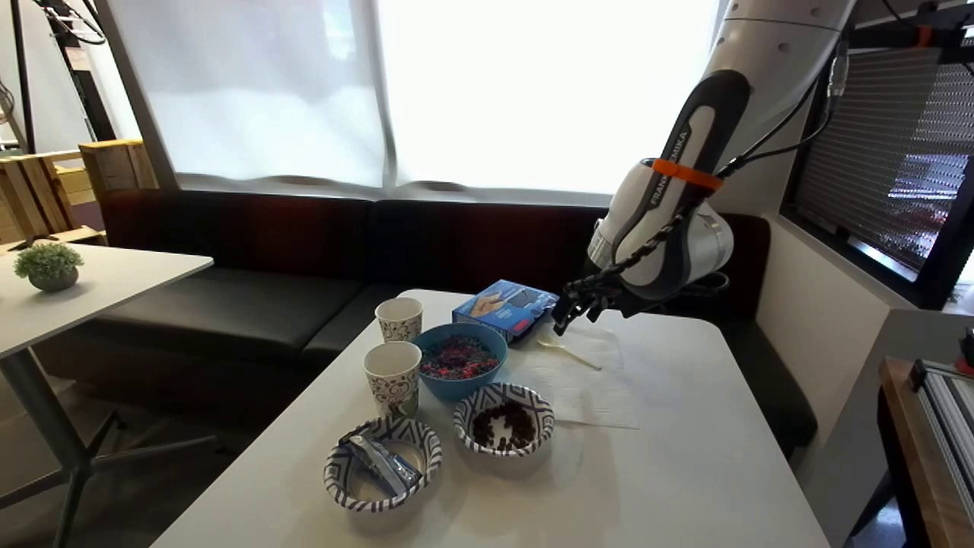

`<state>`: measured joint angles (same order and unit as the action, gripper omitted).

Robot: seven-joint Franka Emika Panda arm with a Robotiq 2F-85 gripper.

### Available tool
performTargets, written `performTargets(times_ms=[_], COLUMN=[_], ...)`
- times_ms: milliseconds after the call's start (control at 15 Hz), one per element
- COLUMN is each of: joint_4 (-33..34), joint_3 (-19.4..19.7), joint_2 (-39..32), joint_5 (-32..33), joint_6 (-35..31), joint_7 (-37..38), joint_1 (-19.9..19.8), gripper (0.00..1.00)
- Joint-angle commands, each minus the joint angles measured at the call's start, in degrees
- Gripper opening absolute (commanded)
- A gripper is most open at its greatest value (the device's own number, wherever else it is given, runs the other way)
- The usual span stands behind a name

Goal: Use the white spoon to place some cereal from the blue bowl into the coffee cup on the right.

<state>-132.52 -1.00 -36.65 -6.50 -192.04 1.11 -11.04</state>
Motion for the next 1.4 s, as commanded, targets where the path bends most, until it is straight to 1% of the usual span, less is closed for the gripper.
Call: performTargets(times_ms=[0,67,200,600,667,800,867,1067,1133,1267,1333], joint_4=[-0.2,-0.1,0.0,0.3,0.4,0.5,0.4,0.3,0.5,0.6,0.8], joint_3=[0.2,-0.2,0.4,0.9,1.1,1.6,1.7,2.0,1.9,1.8,2.0], joint_2=[-4.4,-5.5,-7.3,-10.6,-11.0,-11.4,-11.4,-11.6,-11.7,-11.9,-12.2], joint_5=[2.8,3.4,3.8,3.7,3.6,3.3,3.3,3.3,3.6,3.7,3.7], joint_6=[-8.5,-10.6,-13.8,-18.8,-19.6,-21.1,-21.2,-21.6,-21.7,-22.3,-22.8], joint_7=[0.3,0.7,1.0,1.5,1.4,1.1,1.2,1.2,1.2,1.3,1.1], joint_1=[0.5,0.1,0.6,1.1,1.3,1.9,2.0,2.4,2.2,2.1,2.3], gripper=[1.0,1.0,1.0,1.0,0.93,0.68,0.58,0.35,0.31,0.28,0.24])
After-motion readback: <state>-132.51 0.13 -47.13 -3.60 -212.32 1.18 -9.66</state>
